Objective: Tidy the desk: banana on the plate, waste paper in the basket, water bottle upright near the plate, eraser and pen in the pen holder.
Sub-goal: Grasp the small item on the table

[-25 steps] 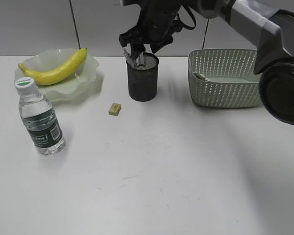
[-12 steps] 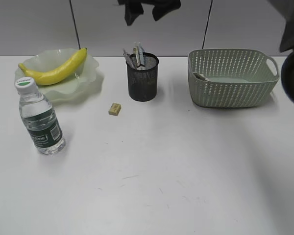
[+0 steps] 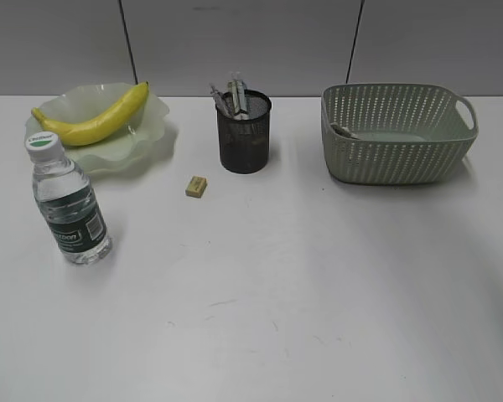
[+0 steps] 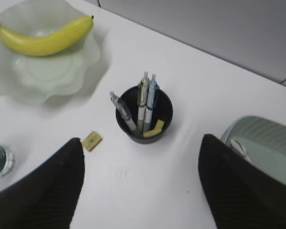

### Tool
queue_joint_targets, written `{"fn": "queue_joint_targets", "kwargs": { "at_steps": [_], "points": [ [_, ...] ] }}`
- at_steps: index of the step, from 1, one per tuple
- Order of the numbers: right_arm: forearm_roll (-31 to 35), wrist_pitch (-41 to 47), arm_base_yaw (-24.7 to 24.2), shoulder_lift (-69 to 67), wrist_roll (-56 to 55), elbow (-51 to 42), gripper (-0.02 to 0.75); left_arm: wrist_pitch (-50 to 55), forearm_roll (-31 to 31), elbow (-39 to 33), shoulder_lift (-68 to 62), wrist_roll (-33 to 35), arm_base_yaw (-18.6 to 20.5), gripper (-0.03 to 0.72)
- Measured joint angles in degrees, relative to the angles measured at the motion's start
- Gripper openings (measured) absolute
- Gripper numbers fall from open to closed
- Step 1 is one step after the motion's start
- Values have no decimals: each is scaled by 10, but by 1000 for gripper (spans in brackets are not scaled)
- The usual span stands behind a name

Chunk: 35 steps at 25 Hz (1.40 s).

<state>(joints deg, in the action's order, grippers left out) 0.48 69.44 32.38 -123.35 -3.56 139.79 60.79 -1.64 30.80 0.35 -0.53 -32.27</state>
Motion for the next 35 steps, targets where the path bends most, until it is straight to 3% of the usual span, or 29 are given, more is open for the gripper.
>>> {"fn": "queue_joint_targets", "kwargs": {
  "at_steps": [8,25,31,35],
  "points": [
    [-47,0,0,169,1,-278,584,0,0,0,0,0,0,319],
    [-60,-40,0,646,0,-926,585,0,0,0,0,0,0,308],
    [-57,-75,0,865,-1,-1078,585,-1,0,0,-8,0,0,305],
    [-53,-90,0,1014,-2,-1102,585,-4,0,0,-35,0,0,305]
  ]
}}
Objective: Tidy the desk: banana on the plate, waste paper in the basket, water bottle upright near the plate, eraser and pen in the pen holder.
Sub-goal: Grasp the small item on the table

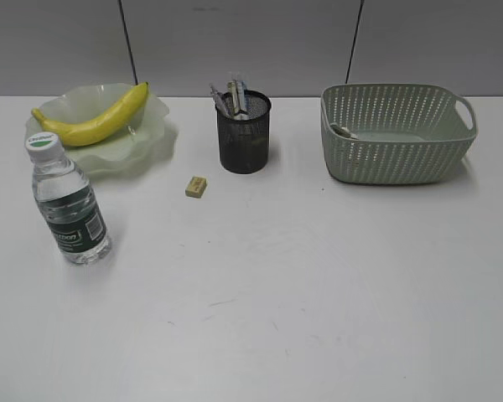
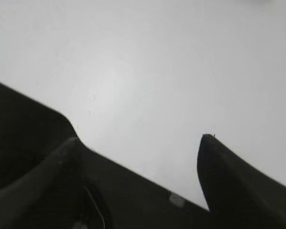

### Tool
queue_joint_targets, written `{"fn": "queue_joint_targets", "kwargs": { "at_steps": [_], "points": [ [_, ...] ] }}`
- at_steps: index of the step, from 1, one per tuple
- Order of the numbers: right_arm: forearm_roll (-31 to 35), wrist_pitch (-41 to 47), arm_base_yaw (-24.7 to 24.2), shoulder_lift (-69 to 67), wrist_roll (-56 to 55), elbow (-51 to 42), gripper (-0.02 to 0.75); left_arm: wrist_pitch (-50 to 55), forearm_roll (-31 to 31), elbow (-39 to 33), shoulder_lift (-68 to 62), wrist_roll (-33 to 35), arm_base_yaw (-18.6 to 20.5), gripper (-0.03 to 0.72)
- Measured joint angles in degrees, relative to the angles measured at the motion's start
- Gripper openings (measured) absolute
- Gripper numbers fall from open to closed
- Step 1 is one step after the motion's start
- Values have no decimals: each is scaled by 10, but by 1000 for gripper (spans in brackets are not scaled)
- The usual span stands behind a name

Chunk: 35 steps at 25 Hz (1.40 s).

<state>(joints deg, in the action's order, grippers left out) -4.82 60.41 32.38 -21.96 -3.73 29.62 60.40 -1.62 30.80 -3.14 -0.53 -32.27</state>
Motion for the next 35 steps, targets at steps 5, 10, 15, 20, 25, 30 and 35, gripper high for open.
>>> {"fn": "queue_joint_targets", "kwargs": {
  "at_steps": [5,10,15,20,25,30,35],
  "points": [
    [0,-6,0,179,0,0,565,-10,0,5,-52,0,0,305],
    [-2,-7,0,224,-1,-3,540,-118,4,54,-167,0,1,305],
    [-2,-7,0,224,-1,-4,521,-198,4,162,-375,22,1,305],
    [-2,-7,0,224,-1,-4,518,-212,6,325,-625,36,1,305],
    [-2,-8,0,224,-1,-4,518,-193,8,498,-814,36,1,305],
    [-2,-8,0,224,0,-4,518,-126,8,634,-965,5,1,340],
    [-2,-8,0,224,0,-4,518,-65,8,716,-1075,-26,1,430]
  ]
}}
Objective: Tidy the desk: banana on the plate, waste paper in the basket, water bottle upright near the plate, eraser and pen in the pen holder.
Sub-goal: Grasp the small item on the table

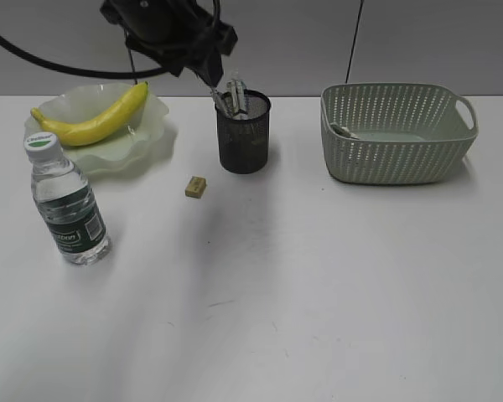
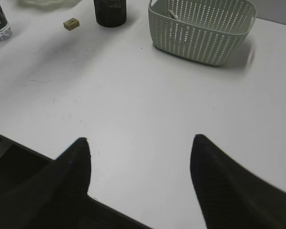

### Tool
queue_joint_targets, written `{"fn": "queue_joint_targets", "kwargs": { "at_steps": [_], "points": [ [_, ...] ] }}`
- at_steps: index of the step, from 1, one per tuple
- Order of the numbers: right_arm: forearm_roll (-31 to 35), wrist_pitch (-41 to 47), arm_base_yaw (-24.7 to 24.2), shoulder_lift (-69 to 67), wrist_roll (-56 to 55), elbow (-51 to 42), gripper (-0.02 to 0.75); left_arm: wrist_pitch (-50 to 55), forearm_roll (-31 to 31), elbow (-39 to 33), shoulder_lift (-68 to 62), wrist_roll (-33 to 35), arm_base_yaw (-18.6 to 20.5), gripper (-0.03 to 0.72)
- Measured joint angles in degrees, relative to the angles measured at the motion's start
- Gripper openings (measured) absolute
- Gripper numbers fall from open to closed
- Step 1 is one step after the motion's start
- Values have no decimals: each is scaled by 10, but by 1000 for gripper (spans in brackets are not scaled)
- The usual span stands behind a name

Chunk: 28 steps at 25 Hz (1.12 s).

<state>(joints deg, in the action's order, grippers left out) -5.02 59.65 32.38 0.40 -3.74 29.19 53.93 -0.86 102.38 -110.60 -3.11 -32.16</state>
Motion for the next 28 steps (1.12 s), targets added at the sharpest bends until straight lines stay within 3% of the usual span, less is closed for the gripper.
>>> {"fn": "queue_joint_targets", "kwargs": {
  "at_steps": [7,13,28],
  "points": [
    [0,0,0,0,0,0,517,80,-10,62,-120,-34,0,452],
    [0,0,0,0,0,0,517,80,-43,74,-179,-47,2,452],
    [0,0,0,0,0,0,517,41,-49,84,-244,-47,8,452]
  ]
}}
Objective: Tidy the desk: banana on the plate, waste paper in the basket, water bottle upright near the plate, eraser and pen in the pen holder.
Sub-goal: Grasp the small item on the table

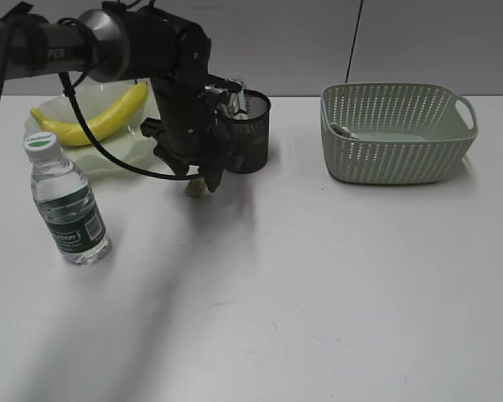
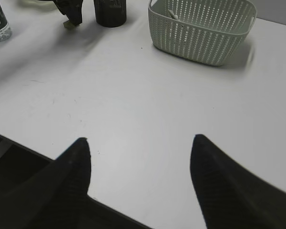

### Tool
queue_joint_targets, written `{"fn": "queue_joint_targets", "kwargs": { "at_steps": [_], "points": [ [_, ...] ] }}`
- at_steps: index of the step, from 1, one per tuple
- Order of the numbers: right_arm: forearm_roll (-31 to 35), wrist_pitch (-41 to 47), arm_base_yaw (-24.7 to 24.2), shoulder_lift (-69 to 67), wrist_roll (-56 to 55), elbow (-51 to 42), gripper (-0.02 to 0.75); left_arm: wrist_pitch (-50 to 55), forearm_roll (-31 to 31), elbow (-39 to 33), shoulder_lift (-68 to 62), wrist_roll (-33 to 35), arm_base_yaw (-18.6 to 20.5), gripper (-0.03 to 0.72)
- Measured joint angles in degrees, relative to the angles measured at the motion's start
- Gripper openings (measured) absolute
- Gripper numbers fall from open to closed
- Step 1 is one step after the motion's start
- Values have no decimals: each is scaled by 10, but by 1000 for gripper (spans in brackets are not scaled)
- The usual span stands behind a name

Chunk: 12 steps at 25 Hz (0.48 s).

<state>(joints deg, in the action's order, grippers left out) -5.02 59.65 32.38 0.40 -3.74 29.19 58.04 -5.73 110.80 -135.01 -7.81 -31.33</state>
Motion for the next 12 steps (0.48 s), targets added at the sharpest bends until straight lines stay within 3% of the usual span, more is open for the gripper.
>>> {"fn": "queue_joint_targets", "kwargs": {
  "at_steps": [7,12],
  "points": [
    [0,0,0,0,0,0,516,-3,11,0,-15,0,17,443],
    [0,0,0,0,1,0,516,-8,19,0,-24,0,17,370]
  ]
}}
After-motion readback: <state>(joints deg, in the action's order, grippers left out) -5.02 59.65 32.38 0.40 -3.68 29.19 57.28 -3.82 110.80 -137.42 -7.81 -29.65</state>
